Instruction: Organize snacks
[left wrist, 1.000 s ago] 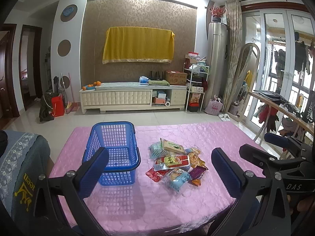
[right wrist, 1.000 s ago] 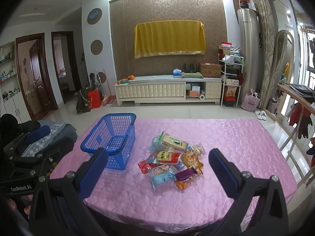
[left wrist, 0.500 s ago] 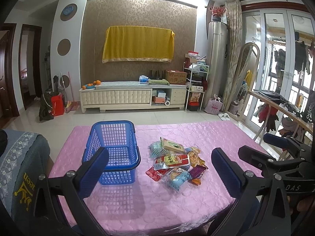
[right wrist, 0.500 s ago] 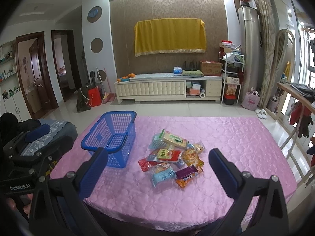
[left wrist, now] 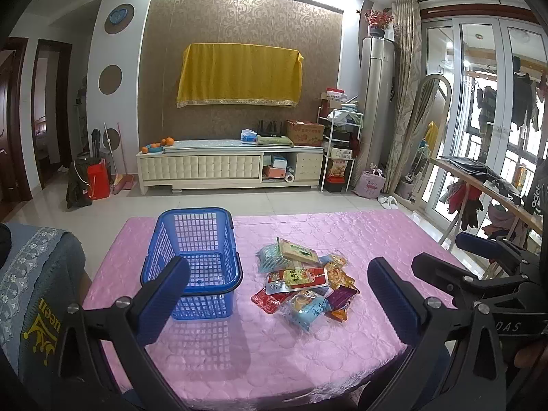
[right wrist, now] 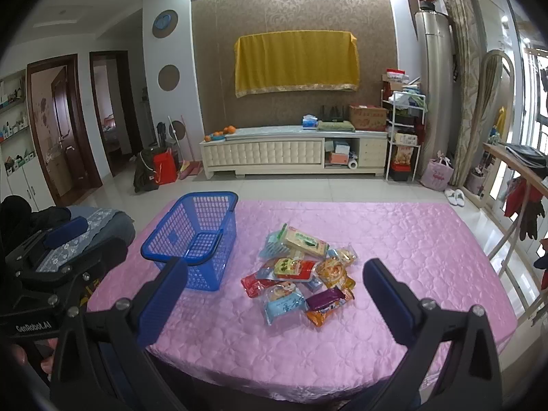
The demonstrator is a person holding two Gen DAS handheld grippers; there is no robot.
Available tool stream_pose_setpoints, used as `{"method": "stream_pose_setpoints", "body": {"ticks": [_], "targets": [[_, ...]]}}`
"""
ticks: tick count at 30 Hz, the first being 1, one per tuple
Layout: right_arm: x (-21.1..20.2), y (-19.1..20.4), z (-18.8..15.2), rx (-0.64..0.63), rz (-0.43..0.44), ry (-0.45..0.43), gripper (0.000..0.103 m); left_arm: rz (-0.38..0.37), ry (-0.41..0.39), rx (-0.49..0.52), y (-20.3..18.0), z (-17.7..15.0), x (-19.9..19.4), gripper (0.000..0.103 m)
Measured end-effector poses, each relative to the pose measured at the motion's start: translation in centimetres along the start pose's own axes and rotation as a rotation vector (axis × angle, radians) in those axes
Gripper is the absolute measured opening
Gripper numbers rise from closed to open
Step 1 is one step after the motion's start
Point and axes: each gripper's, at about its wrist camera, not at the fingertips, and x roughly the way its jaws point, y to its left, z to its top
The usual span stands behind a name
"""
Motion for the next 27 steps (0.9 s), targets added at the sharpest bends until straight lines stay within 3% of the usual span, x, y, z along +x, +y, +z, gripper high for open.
{"method": "stream_pose_setpoints", "body": {"ticks": [15, 27], "targets": [[0.2, -0.2, 0.6, -0.033, -0.009, 0.008, 0.103, -0.024, 0.007, 0.018, -0.6, 0.5, 0.6, 0.103], [2.1, -3.4, 1.3, -0.045, -0.028, -0.001, 0.103, -0.045, 0.084, 0.070, -3.1, 1.3, 4.7, 0.103]]}}
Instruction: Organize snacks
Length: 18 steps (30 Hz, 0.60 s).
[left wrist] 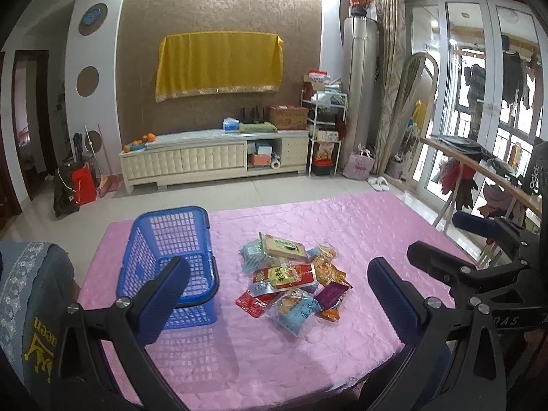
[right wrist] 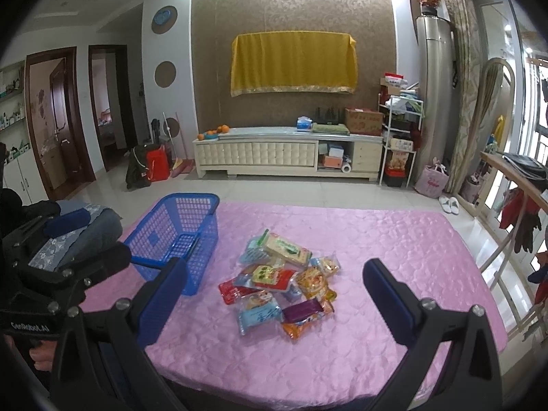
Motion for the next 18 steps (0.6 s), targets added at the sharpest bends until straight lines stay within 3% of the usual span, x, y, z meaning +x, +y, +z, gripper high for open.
{"method": "stream_pose_setpoints", "body": {"ticks": [8, 18], "targets": [[3.1, -2.5, -0.6, 0.005, 0.010, 0.062, 0.103, -0.020, 0.130, -0.062, -0.4, -0.7, 5.6, 0.103], [8.7, -5.9, -2.6, 0.050, 0.036, 0.187, 0.103, -0.038, 0.285, -0.040, -1.6, -2.3, 12.5, 0.103]]}}
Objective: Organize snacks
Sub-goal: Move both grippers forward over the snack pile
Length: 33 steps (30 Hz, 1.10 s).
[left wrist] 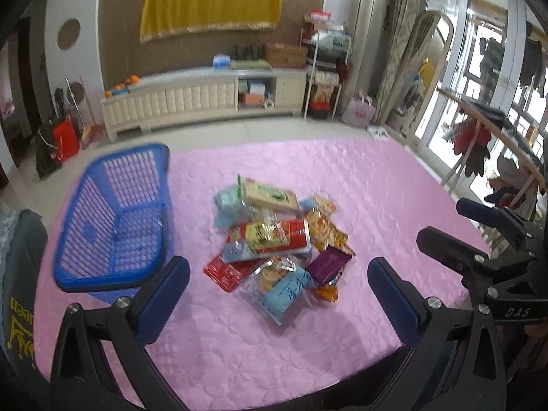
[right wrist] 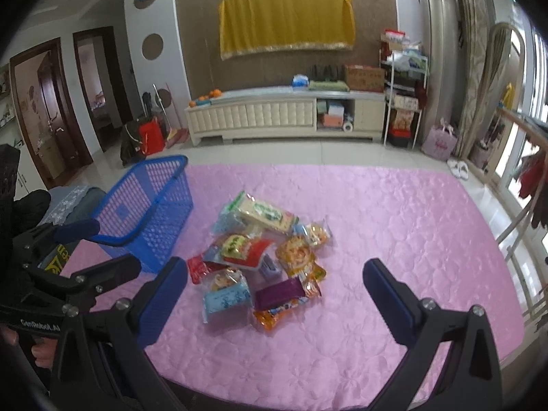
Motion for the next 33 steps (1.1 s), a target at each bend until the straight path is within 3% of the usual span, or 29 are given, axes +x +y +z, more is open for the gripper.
{"method": "stream_pose_setpoints", "body": {"ticks": [15, 28, 33], "targets": [[9.6, -4.1, -2.6, 0.023, 0.031, 0.214, 0.103, -0.022, 0.221, 0.018, -0.5, 0.2, 10.2, 0.103], [15.8, -7.1, -3.7, 0.046, 0.022, 0.300, 0.103, 0.044, 0.396, -0.161, 1.0, -0.7, 17.8, 0.103], [17.5, -8.0, -4.0, 0.053, 0.029, 0.325, 0.103, 0.067, 0.428, -0.182, 1.4, -0.7, 19.3, 0.103]]}}
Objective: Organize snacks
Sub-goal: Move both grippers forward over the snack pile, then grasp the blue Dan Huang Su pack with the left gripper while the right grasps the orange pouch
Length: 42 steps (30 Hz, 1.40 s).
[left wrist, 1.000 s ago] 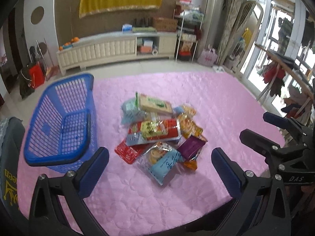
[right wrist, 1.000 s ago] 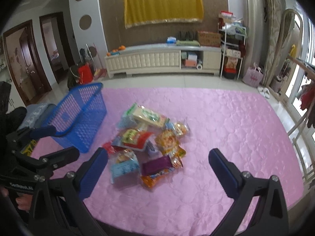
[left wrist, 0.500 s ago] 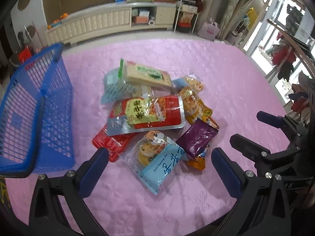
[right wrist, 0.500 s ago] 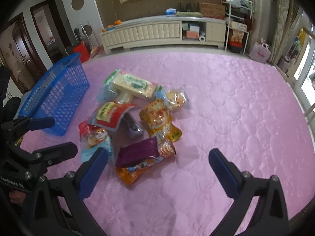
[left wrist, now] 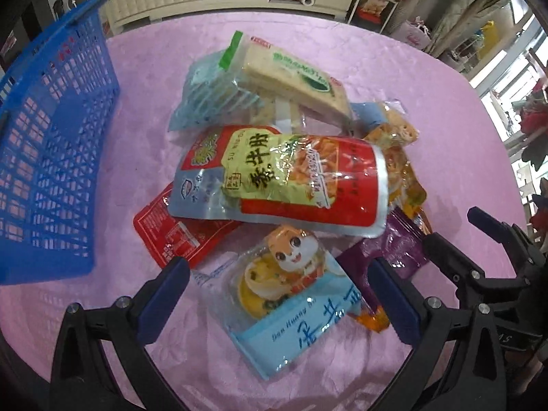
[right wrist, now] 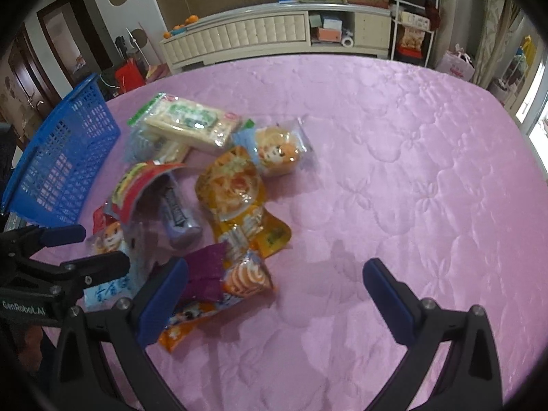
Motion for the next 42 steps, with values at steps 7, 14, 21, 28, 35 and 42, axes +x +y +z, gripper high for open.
{"method": "stream_pose_setpoints", "body": {"ticks": [7, 14, 21, 28, 35, 42], "targets": [[1.0, -0.3, -0.1, 0.005, 0.013, 0.017, 0.103, 0.054, 0.021, -0.007, 0.1, 0.4, 1.6, 0.102], [0.8, -0.4, -0.5, 0.025, 0.020, 0.039, 0.103, 0.055, -0.001, 0.056, -0.5, -0.4, 0.9, 0.083], [-0.8, -0.1, -0.5, 0.005, 0.026, 0.039, 0.103, 0.012, -0.003, 0.035, 0.1, -2.2, -0.6, 0.079], [-2.2, 1.2, -0.1, -0.036, 0.044, 0.031, 0.103, 0.000, -0.048, 0.011, 1.4, -3.5, -2.8, 0.079], [-2.3, 1.9, 1.1, -0.080, 0.037, 0.018, 0.103, 0.018, -0.132, 0.048, 0.7, -3.9, -6.0, 0.079], [-0.2, 2.1, 3.1, -0.121, 0.031, 0.026, 0.103, 0.002, -0.199, 0.101, -0.4, -2.7, -6.6, 0.079]]}}
